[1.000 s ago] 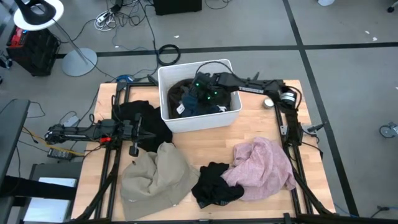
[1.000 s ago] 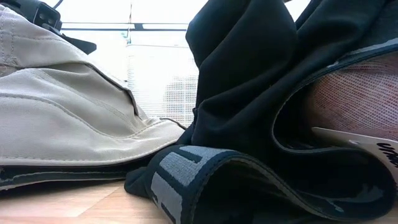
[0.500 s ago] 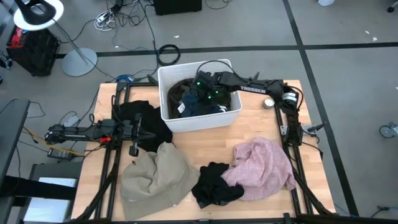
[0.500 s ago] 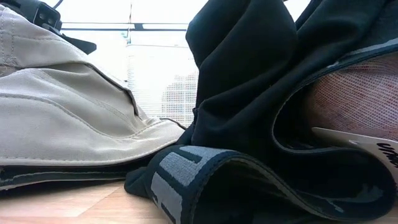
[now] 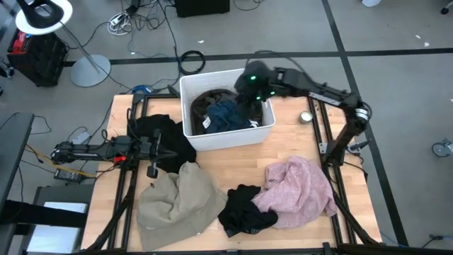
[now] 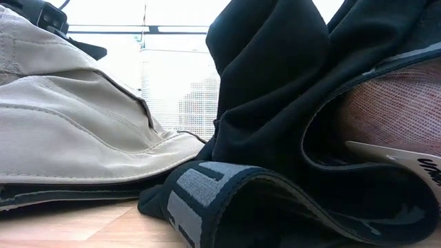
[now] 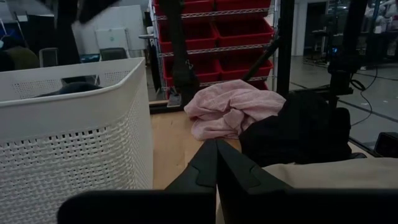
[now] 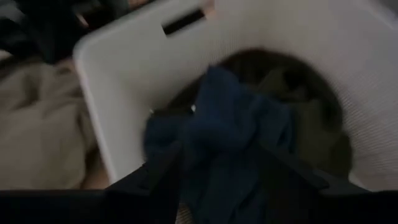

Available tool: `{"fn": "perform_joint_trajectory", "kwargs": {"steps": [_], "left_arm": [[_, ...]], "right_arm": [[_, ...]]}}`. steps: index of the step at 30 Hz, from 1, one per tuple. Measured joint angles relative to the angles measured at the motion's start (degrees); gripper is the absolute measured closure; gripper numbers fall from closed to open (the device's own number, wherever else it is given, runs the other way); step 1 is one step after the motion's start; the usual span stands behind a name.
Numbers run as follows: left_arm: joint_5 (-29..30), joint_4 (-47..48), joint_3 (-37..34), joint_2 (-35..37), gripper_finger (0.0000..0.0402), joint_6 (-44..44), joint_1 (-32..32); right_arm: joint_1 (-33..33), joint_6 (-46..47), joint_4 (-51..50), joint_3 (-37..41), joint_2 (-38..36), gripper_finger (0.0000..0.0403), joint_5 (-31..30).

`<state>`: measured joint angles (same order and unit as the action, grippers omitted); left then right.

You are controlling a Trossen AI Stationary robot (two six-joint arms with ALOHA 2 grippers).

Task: Sort clothes
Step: Put the black shirt into the white laundry bin

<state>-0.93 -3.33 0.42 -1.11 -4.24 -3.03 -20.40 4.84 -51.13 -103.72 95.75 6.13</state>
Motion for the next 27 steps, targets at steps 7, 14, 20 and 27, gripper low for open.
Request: {"fn": "perform_joint_trajectory", "kwargs": {"steps": [7, 14, 20, 27], "left_arm": [[0.0, 0.0, 0.0, 0.0, 0.0396, 0.0, 0.0], [0.0, 0.0, 0.0, 0.0, 0.0396, 0.0, 0.0], [0.0, 0.0, 0.0, 0.0, 0.0396, 0.0, 0.0], [0.0, 0.0, 0.0, 0.0, 0.0396, 0.0, 0.0]], "right_arm": [[1.9, 0.5, -0.4, 0.0, -9.8, 0.0208, 0.0], [7.3, 1.2, -3.9, 0.0, -17.2, 0.0208, 0.0], [13.9, 6.6, -9.0, 0.0, -20.7, 0.0220, 0.0], [24.6, 15.8, -5.0, 5.9, -20.9, 0.0256, -6.5]]}}
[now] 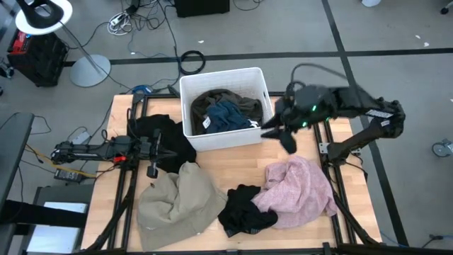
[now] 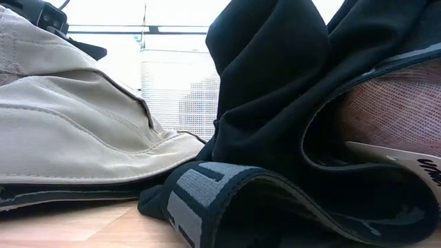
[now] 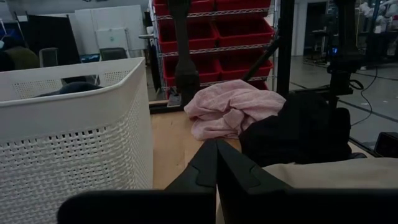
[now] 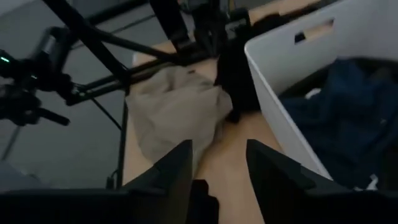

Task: Sort clothes
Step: Put the black shirt into the white laundry bin

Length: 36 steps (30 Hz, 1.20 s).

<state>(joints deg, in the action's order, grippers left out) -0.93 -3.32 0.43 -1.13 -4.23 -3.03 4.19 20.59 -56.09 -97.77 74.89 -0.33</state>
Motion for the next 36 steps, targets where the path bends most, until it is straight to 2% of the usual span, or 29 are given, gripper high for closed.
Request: {"fn": "perform_joint_trajectory", "kwargs": {"steps": [4, 10, 12, 22, 26, 29, 33, 36], "left_arm": [[0.0, 0.0, 0.0, 0.0, 0.0396, 0.0, 0.0], [0.0, 0.0, 0.0, 0.0, 0.0396, 0.0, 0.0], [0.0, 0.0, 0.0, 0.0, 0.0396, 0.0, 0.0], [0.7, -0.1, 0.0, 0.0, 0.0396, 0.0, 0.0], [0.7, -0.2, 0.0, 0.0, 0.0396, 0.1, 0.0], [0.7, -0.2, 0.0, 0.0, 0.0396, 3.5, 0.0], [0.7, -0.2, 0.0, 0.0, 0.0396, 5.0, 0.0], [2.1, -0.7, 0.0, 0.0, 0.0396, 10.5, 0.0]], "right_arm": [[4.3, 5.1, 5.8, 7.9, 0.0, 0.0291, -4.9], [8.1, 12.3, 19.0, 16.9, -0.5, 0.0381, -5.1], [9.2, 13.4, 20.1, 18.2, -0.5, 0.0396, -5.1], [11.2, 23.6, 18.9, 21.4, -1.8, 0.0398, -8.8], [11.2, 23.5, 18.5, 21.4, -1.9, 0.0397, -10.5], [11.2, 23.3, 18.3, 21.4, -1.9, 0.0400, -10.4], [11.2, 19.3, 16.5, 21.4, -1.9, 0.0396, -10.2], [11.2, 18.3, 15.5, 21.4, -1.9, 0.0392, -10.2]]}}
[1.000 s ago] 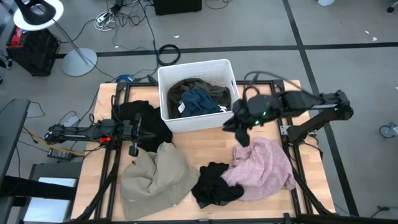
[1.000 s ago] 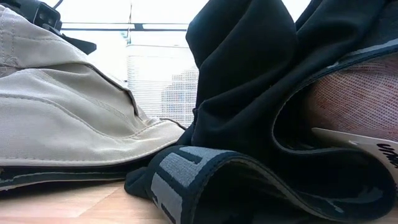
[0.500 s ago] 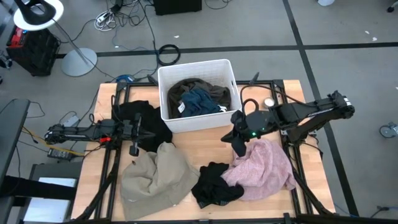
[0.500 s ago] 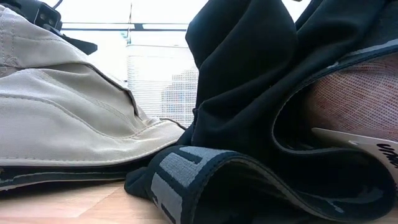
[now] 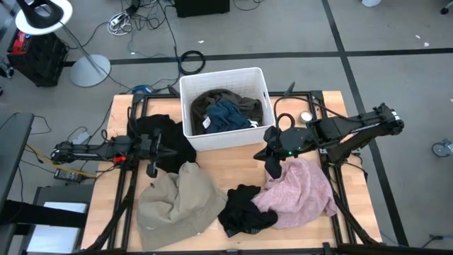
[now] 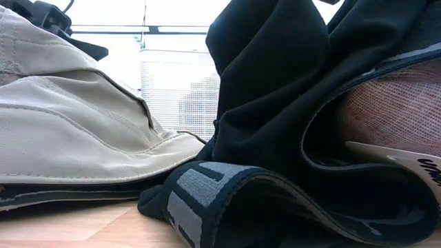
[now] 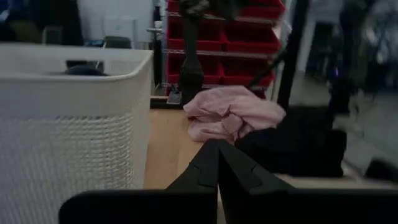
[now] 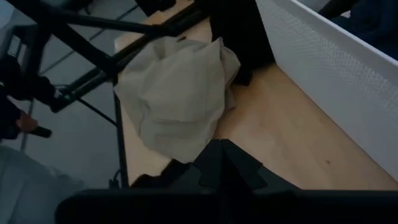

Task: Sort clothes
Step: Put the black shirt into the white laundry bin

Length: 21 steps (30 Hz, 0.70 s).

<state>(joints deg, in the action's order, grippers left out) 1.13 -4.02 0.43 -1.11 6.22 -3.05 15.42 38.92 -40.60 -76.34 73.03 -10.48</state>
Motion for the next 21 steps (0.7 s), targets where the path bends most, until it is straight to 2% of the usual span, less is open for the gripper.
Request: {"fn": "perform_joint_trajectory", "kwargs": {"steps": [7, 12, 18, 21], "left_arm": [[4.7, 0.0, 0.0, 0.0, 0.0396, 11.7, 0.0], [5.1, 0.2, 0.0, 0.0, 0.0396, 22.0, 0.0], [4.3, -1.5, 0.1, 0.0, 0.0396, 25.7, 0.0], [5.2, -0.3, 2.5, -0.1, 0.0396, 25.4, 0.0]], "right_arm": [[0.0, -0.1, -0.1, 0.0, 0.0, 0.0396, 0.0], [0.0, 0.0, -0.2, 0.0, 0.0, 0.0400, 0.1], [0.0, 0.0, -0.2, 0.0, 0.1, 0.0398, 0.1], [0.0, 0.0, -0.2, 0.0, 0.1, 0.0397, 0.1]]}}
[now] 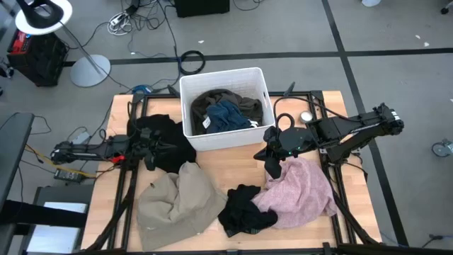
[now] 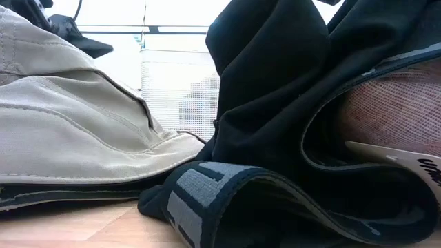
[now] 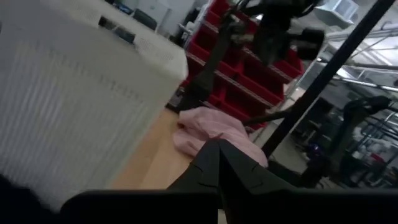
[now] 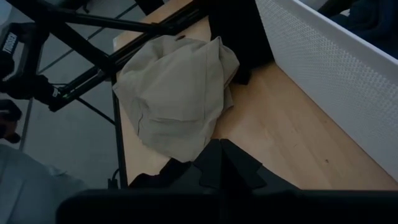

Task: Sort clothes
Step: Put the black shirt into the white laundry bin

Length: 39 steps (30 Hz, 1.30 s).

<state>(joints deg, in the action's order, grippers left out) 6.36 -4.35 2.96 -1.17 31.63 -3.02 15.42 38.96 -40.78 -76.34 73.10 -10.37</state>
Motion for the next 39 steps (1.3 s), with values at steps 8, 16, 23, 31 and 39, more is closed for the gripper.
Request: {"fn": "perform_joint_trajectory", "kwargs": {"steps": [8, 16, 23, 31, 39], "left_arm": [[2.9, 21.5, 16.1, -1.8, 0.0396, -5.9, 0.0], [3.7, 34.4, 37.5, -12.8, 0.0396, -10.8, -0.1], [4.0, 57.5, 54.9, -27.2, 0.0396, -11.7, -0.1], [3.6, 65.3, 60.9, -38.4, 0.0374, -7.8, -0.1], [3.2, 71.8, 60.9, -45.8, 0.0266, -1.2, -0.1]], "right_arm": [[-0.1, 0.0, -0.1, 0.0, 0.0, 0.0400, 0.0], [-0.1, -0.1, 0.0, 0.0, 0.0, 0.0400, 0.0], [-0.1, -0.1, 0.0, 0.0, 0.0, 0.0397, 0.0], [0.0, -0.1, 0.0, 0.0, 0.0, 0.0400, 0.0], [1.3, -0.3, -0.1, 0.0, 0.0, 0.0397, 0.0]]}}
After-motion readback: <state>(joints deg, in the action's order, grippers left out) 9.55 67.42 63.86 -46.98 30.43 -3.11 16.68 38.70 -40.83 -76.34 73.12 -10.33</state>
